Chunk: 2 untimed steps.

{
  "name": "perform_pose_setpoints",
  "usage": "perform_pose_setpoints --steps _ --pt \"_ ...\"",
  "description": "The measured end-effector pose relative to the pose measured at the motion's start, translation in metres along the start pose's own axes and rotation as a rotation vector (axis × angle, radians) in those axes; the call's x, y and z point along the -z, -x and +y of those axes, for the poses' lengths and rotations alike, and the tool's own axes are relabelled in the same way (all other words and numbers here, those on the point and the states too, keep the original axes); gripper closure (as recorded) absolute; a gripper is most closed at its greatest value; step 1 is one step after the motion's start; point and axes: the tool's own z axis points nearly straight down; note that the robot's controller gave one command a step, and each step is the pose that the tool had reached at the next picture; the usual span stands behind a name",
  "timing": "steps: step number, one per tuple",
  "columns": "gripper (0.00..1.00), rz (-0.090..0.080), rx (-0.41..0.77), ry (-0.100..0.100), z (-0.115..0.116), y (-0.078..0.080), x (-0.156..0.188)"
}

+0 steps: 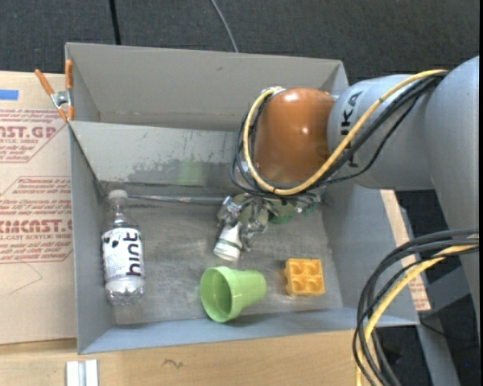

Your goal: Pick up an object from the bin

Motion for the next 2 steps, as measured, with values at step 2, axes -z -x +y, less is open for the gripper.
perform_pose_setpoints --steps 2 --pt "1.0 0.006 -0.001 0.005 0.0 0.003 0.039"
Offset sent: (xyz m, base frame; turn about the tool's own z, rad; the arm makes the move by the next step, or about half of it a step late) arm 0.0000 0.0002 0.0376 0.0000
